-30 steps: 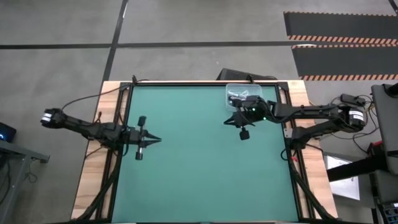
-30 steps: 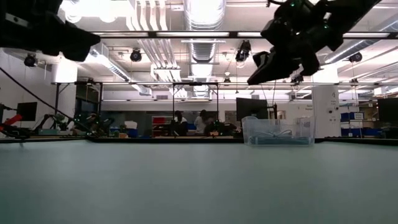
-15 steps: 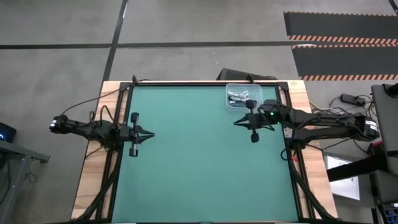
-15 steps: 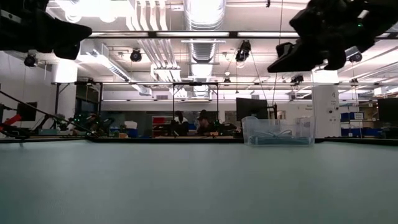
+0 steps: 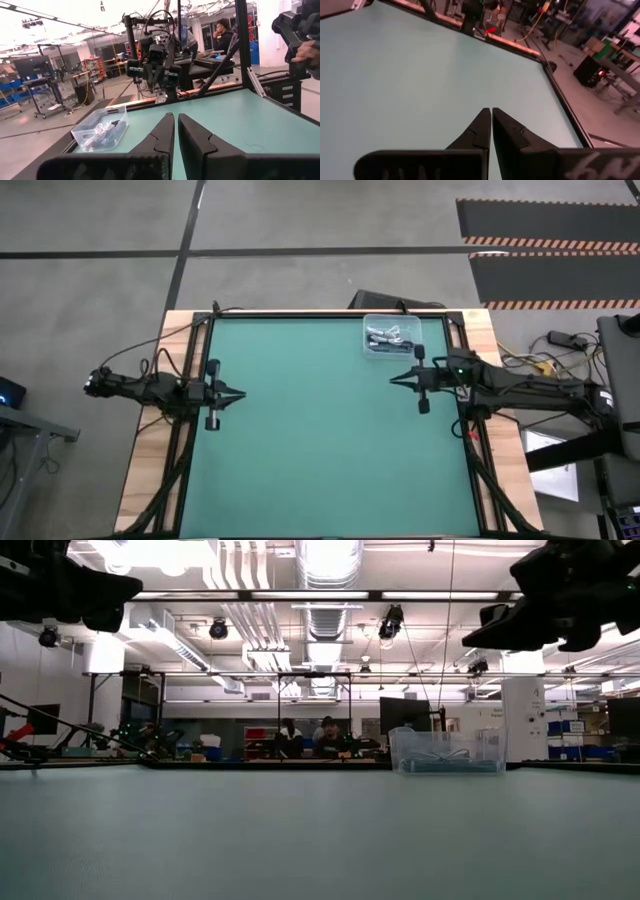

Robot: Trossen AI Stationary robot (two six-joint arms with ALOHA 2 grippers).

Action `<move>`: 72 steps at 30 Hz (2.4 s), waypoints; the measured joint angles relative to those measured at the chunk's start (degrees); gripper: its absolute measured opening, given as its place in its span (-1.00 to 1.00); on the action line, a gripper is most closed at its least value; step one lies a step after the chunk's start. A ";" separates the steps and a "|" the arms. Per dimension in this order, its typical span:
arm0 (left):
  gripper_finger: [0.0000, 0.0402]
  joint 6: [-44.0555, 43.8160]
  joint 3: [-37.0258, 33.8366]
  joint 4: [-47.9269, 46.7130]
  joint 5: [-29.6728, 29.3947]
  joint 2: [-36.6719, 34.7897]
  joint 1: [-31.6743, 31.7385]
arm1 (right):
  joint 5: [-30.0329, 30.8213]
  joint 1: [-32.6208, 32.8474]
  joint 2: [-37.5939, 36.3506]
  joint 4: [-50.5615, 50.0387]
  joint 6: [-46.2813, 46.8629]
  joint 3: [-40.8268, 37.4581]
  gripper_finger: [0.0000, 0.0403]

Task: Pick and place USB-C Cables
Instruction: Return to Home Position

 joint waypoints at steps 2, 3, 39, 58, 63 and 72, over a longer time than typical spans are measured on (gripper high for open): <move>-0.96 0.03 0.00 0.00 -0.43 0.34 0.00 | -0.01 0.00 -2.40 -0.05 0.37 -1.16 -0.96; -0.96 0.03 0.00 -0.01 -0.69 0.44 0.00 | 0.01 0.00 -3.49 0.02 0.60 -1.68 -0.96; -0.96 -0.12 0.00 0.07 -0.80 3.91 0.00 | -6.08 0.04 -29.14 3.52 -5.16 -14.71 -0.96; -0.96 -0.12 0.00 0.08 -0.79 4.63 -0.02 | -10.50 0.04 -25.93 2.45 -0.05 -14.77 -0.96; -0.96 -0.12 0.00 0.10 -0.79 5.05 -0.02 | -10.48 0.04 -24.53 2.45 6.08 -14.79 -0.96; -0.96 -0.12 0.00 0.08 -0.79 5.15 -0.02 | -10.46 0.02 -24.21 2.45 7.39 -14.81 -0.96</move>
